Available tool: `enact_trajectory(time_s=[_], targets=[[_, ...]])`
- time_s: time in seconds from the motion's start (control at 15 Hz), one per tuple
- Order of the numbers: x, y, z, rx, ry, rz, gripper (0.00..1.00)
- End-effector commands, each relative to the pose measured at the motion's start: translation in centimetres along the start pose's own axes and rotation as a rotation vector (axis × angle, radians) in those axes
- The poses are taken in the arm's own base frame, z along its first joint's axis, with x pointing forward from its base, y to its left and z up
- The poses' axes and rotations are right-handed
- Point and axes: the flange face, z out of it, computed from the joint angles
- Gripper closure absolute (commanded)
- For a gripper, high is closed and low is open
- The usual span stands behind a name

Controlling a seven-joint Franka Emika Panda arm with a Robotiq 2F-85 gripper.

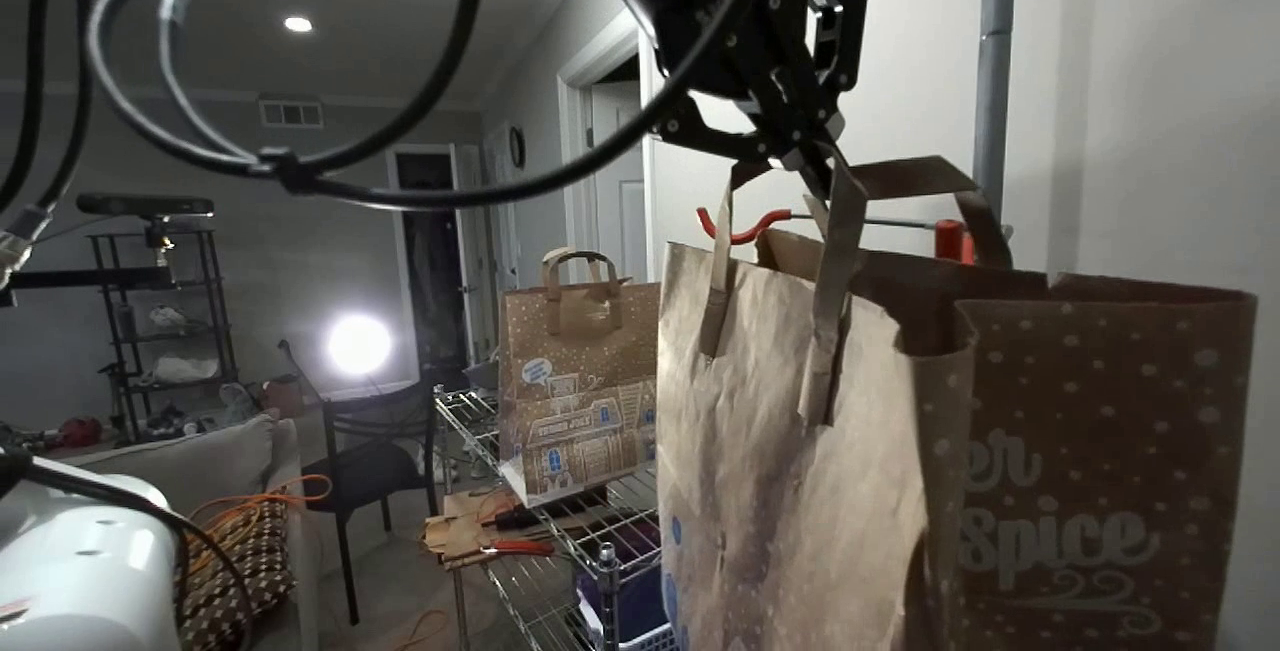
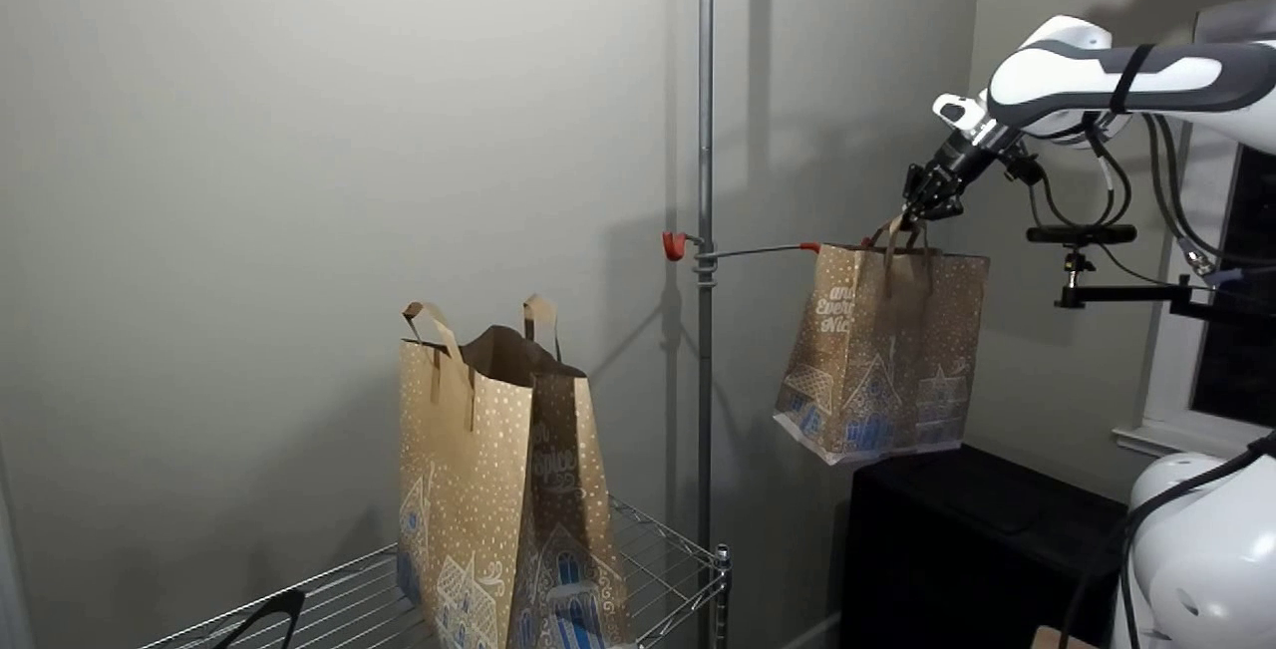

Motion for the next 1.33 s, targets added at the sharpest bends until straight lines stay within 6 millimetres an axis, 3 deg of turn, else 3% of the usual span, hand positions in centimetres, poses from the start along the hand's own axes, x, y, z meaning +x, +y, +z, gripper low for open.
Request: enact_trajectory(time_s=[0.0,0.4,0.67,0.93,1.27], targets=[[0.2,2.5,1.3,-0.04,0.019,-0.055,0.96],[1.9,4.1,4.1,0.01,0.143,-0.182,0.96],[1.9,4.8,4.3,0.009,0.147,-0.278,0.96],[1.2,4.5,3.5,0.018,0.173,-0.351,0.96],[-1.7,4.6,2.9,0.021,0.121,-0.351,0.95]])
